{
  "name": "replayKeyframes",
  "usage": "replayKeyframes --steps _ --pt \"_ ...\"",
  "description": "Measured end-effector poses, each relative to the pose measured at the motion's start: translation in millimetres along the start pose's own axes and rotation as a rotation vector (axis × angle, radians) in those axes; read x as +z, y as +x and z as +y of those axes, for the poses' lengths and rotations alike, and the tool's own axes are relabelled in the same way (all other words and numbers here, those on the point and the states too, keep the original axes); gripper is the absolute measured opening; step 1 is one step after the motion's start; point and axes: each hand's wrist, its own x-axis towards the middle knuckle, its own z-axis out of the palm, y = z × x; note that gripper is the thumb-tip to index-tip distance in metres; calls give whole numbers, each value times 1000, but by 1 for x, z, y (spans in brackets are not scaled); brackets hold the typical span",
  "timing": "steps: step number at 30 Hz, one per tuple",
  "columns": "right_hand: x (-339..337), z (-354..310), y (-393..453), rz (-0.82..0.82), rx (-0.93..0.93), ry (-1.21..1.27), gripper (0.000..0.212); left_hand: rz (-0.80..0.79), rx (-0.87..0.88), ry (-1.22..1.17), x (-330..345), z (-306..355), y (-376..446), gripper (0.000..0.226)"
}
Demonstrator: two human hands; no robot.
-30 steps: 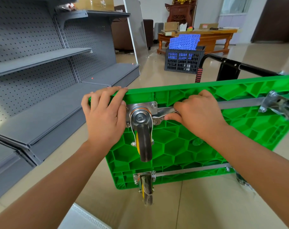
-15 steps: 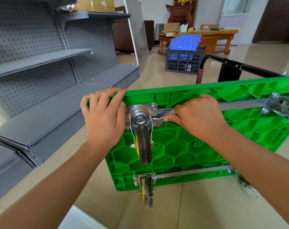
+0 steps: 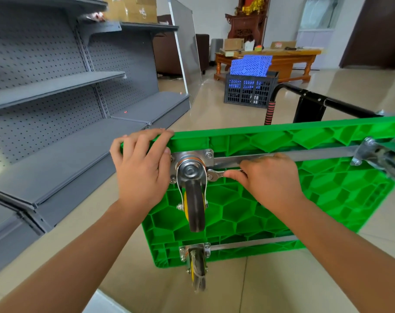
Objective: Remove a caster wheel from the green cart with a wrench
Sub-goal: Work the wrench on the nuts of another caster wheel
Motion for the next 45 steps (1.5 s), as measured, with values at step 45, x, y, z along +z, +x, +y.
replayKeyframes --steps 45 --pt "22 6 -11 241 -77 39 48 102 22 -51 12 -5 -1 35"
